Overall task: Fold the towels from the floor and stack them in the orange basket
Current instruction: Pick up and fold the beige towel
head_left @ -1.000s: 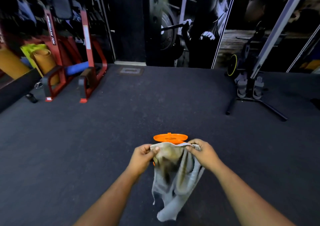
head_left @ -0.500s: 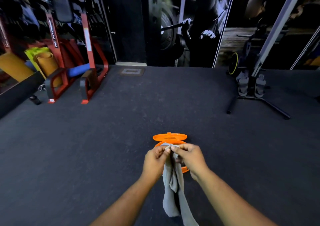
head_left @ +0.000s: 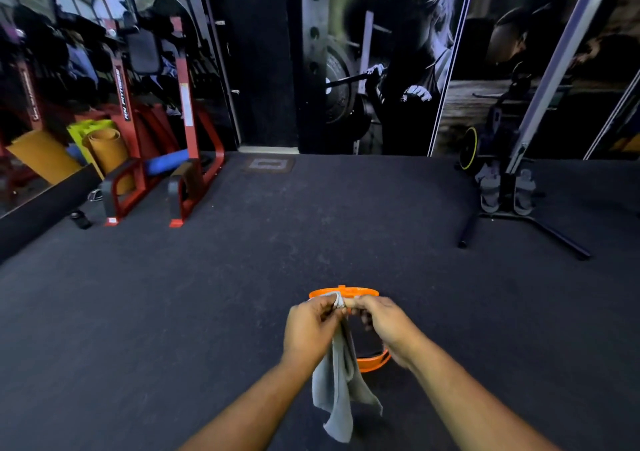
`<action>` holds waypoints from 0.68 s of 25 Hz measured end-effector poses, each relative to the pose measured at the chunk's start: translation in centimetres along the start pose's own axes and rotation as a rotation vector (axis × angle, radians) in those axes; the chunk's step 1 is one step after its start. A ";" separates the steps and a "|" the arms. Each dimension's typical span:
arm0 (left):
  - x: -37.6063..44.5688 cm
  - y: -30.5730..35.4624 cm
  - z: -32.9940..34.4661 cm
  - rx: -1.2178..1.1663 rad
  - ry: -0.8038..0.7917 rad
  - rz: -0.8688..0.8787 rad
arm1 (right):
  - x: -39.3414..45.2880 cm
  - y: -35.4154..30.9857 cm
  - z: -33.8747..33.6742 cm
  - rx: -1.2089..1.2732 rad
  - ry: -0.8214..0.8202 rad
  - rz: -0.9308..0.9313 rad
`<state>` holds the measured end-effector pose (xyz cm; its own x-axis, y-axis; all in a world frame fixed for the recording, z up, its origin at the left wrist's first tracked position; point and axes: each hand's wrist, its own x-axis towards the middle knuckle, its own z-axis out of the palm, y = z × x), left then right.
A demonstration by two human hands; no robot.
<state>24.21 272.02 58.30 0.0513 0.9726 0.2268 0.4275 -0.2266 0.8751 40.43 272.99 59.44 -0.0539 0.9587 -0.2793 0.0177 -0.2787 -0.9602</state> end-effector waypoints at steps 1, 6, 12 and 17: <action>0.7 0.3 -0.3 -0.006 0.013 0.004 | 0.4 -0.6 -0.3 0.003 0.008 -0.064; 4.5 3.2 -2.3 -0.176 -0.124 -0.009 | 2.3 -2.3 -1.8 -0.259 -0.015 -0.467; 8.6 5.4 -5.4 -0.162 -0.230 0.082 | 3.7 -3.3 -2.8 -0.702 -0.052 -0.685; 11.4 6.1 -8.5 -0.065 -0.063 0.145 | 3.3 -3.5 -4.9 -1.271 -0.052 -0.497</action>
<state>19.69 281.24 69.82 0.1659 0.9302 0.3273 0.3519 -0.3659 0.8616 45.04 277.41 61.85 -0.3604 0.9306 0.0647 0.8816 0.3625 -0.3022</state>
